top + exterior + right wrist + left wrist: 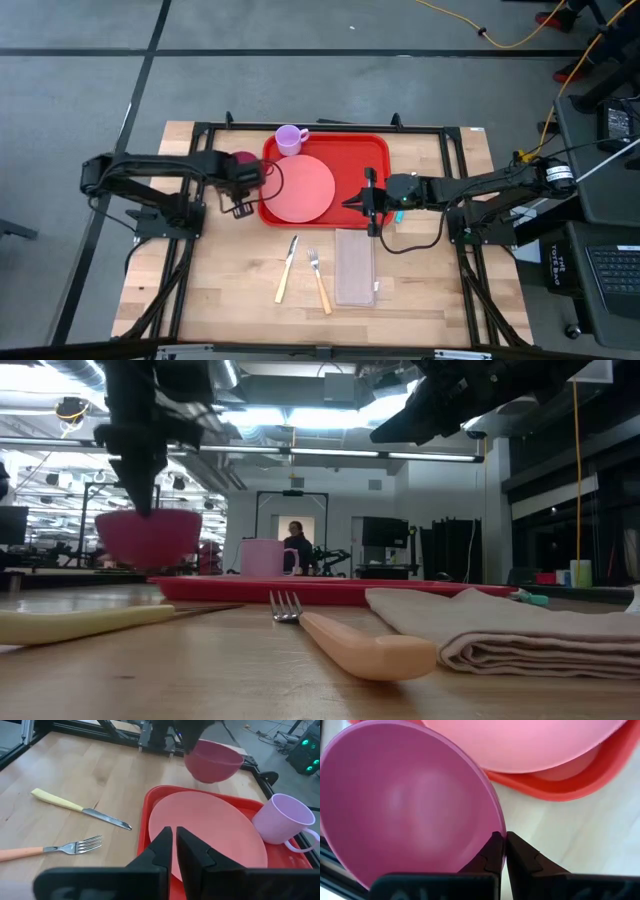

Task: Set up tray
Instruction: Put the red bowl on top of the pink plate

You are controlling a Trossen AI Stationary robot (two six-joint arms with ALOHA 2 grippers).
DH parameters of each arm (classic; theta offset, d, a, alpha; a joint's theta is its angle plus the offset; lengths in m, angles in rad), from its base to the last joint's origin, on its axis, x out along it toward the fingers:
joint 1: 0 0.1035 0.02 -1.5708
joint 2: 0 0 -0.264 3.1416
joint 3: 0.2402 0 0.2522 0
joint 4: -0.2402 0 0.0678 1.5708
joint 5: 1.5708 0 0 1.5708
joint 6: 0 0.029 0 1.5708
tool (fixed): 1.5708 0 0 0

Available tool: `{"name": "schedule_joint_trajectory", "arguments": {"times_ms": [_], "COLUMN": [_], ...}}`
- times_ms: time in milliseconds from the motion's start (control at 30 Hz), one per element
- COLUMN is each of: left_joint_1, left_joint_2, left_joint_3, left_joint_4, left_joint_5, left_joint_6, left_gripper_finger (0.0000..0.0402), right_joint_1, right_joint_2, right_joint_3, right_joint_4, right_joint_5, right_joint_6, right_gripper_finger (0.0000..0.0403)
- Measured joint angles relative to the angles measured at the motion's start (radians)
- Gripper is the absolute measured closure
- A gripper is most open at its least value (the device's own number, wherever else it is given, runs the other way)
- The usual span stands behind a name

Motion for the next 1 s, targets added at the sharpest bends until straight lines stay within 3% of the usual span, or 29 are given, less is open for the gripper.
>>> {"name": "schedule_joint_trajectory", "arguments": {"times_ms": [333, 633, 1000], "left_joint_1": [-0.183, -0.349, -0.496], "left_joint_2": [-0.135, -0.134, -0.126], "left_joint_3": [0.050, 0.050, 0.050], "left_joint_4": [0.026, 0.140, 0.353], "left_joint_5": [-0.109, -0.177, -0.244], "left_joint_6": [-0.090, -0.090, 0.044], "left_gripper_finger": [0.0399, 0.0399, 0.0399], "right_joint_1": [0.000, 0.022, 0.050], "right_joint_2": [0.000, -0.010, -0.011], "right_joint_3": [0.000, 0.000, 0.000], "right_joint_4": [0.000, 0.000, 0.011], "right_joint_5": [0.000, 0.002, 0.002], "right_joint_6": [0.000, 0.003, 0.007], "right_gripper_finger": [0.0372, 0.0372, 0.0372]}}
